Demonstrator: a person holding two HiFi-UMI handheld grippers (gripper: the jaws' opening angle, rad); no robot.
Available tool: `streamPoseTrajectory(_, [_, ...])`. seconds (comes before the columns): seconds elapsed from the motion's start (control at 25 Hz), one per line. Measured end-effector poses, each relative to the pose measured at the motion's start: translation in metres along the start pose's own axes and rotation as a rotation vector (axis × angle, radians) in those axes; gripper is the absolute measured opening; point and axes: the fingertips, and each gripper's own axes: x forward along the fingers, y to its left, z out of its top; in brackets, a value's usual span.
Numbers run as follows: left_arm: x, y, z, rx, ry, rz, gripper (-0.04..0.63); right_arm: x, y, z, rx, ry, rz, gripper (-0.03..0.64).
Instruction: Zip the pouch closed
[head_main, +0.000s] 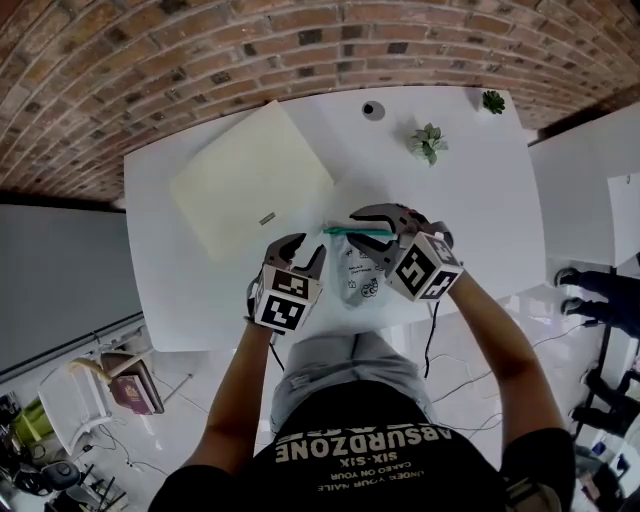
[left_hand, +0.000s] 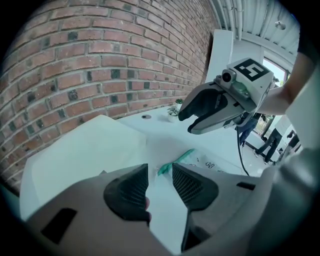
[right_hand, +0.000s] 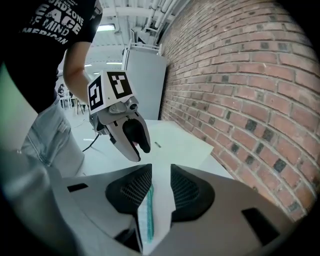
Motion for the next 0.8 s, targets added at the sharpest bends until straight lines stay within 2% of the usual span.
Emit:
streamPoseTrajectory(0.28, [0.016,0.001,-0.006,0.003,0.045,-0.021,0.133,0.024,0.001,-0.011,-0.112,0.052,0.072,0.109])
streamPoseTrajectory(0.56, [0.036,0.009,-0.018,-0.009,0.099,-0.037,0.133,0.049,0.007,-0.029,-0.271,0.119,0.148,0.109])
streamPoseTrajectory(0.8, [0.050,0.010,-0.030,0.013,0.160,-0.076,0.133,0.067,0.009,-0.044,-0.396,0.163,0.206,0.109])
